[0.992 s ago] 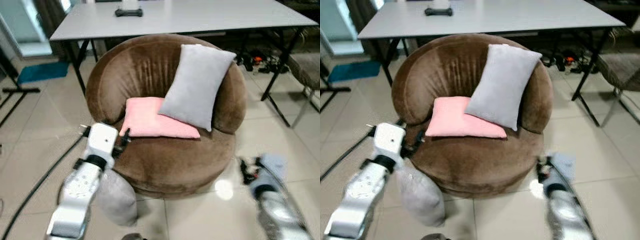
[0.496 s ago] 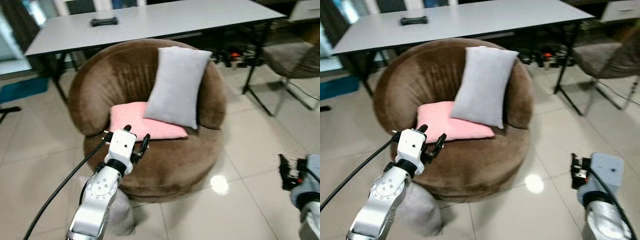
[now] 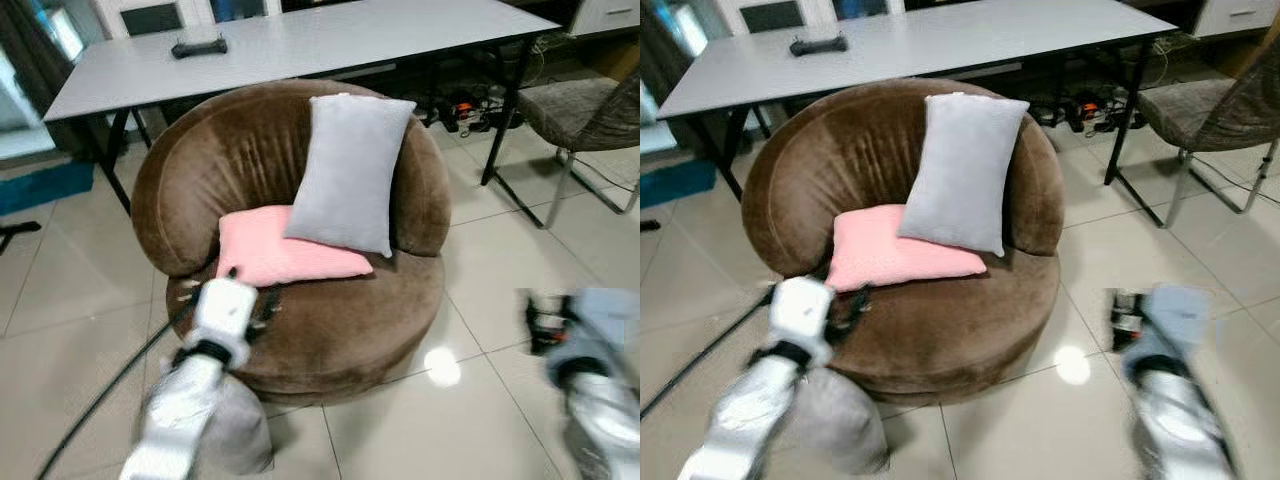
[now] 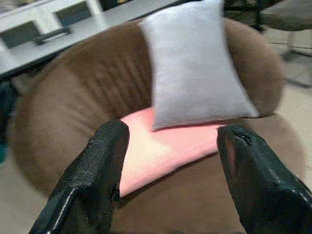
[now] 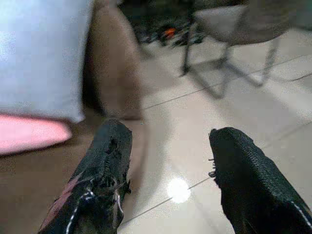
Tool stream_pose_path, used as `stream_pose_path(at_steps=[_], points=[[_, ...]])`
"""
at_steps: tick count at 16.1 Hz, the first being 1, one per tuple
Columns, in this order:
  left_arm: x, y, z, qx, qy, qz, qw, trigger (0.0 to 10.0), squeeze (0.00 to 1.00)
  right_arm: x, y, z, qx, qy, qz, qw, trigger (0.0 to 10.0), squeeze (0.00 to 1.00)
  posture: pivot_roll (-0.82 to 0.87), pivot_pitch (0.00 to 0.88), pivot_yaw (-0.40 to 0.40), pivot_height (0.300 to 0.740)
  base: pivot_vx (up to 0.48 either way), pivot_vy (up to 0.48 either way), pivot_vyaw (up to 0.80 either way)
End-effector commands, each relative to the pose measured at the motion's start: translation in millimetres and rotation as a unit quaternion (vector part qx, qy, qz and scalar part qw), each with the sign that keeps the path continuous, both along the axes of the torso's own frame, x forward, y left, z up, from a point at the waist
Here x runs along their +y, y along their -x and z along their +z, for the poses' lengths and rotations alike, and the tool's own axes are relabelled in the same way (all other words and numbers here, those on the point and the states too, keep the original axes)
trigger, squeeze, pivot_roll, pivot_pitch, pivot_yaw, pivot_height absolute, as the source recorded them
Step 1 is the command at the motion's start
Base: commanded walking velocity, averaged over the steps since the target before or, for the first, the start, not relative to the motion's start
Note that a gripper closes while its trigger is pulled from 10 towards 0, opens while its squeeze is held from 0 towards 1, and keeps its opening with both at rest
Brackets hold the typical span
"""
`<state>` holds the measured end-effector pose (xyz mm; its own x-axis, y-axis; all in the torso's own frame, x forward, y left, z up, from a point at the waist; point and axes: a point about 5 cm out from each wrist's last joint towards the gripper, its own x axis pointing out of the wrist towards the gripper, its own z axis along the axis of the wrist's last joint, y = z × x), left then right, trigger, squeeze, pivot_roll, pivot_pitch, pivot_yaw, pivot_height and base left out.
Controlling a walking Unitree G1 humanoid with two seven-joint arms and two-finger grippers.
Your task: Move the pillow to the sofa from floor
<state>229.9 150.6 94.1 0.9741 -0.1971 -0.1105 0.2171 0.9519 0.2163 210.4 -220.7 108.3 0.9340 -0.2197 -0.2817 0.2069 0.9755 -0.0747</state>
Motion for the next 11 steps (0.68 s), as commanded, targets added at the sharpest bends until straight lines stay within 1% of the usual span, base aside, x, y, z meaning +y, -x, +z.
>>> stream_pose_path(at_steps=[1, 2, 4, 5, 6, 9, 11], points=[[11.6, 1.4, 7, -0.009, -0.01, 0.025, 1.0, 10.0, 0.0, 13.7, -9.5, 1, -0.007, -0.004, 0.038, 0.999, 10.0, 0.0, -0.03, 0.0, 0.047, 0.74, 0.0, 0.0, 0.0], [18.0, 2.8, 10, -0.011, -0.011, 0.037, 0.999, 10.0, 0.0, 18.9, -13.3, -2, -0.003, -0.012, 0.049, 0.999, 10.0, 0.0, -0.01, 0.0, 0.028, 0.74, 0.0, 0.0, 0.0], [25.5, 3.1, 15, -0.016, -0.016, 0.046, 0.999, 10.0, 0.0, 24.2, -16.2, -6, 0.003, -0.027, 0.049, 0.998, 10.0, 0.0, 0.04, 0.0, -0.003, 0.74, 0.0, 0.0, 0.0], [28.2, 2.7, 16, -0.015, -0.021, 0.045, 0.999, 10.0, 0.0, 27.1, -16.6, -8, 0.005, -0.035, 0.049, 0.998, 10.0, 0.0, 0.04, 0.0, -0.006, 0.74, 0.0, 0.0, 0.0], [32.8, 2.0, 18, -0.011, -0.027, 0.045, 0.999, 10.0, 0.0, 31.7, -15.4, -15, 0.011, -0.046, 0.041, 0.998, 10.0, 0.0, 0.04, 0.0, 0.014, 0.74, 0.0, 0.0, 0.0], [34.6, -2.1, 22, -0.01, -0.011, 0.047, 0.999, 10.0, 0.0, 32.0, -9.5, -18, 0.016, -0.052, 0.027, 0.998, 10.0, 0.0, 0.03, 0.0, 0.017, 0.74, 0.0, 0.0, 0.0], [31.8, -3.9, 21, -0.007, -0.008, 0.047, 0.999, 10.0, 0.0, 27.1, -6.6, -21, 0.023, -0.049, 0.016, 0.998, 10.0, 0.0, 0.02, 0.0, 0.022, 0.74, 0.0, 0.0, 0.0]])
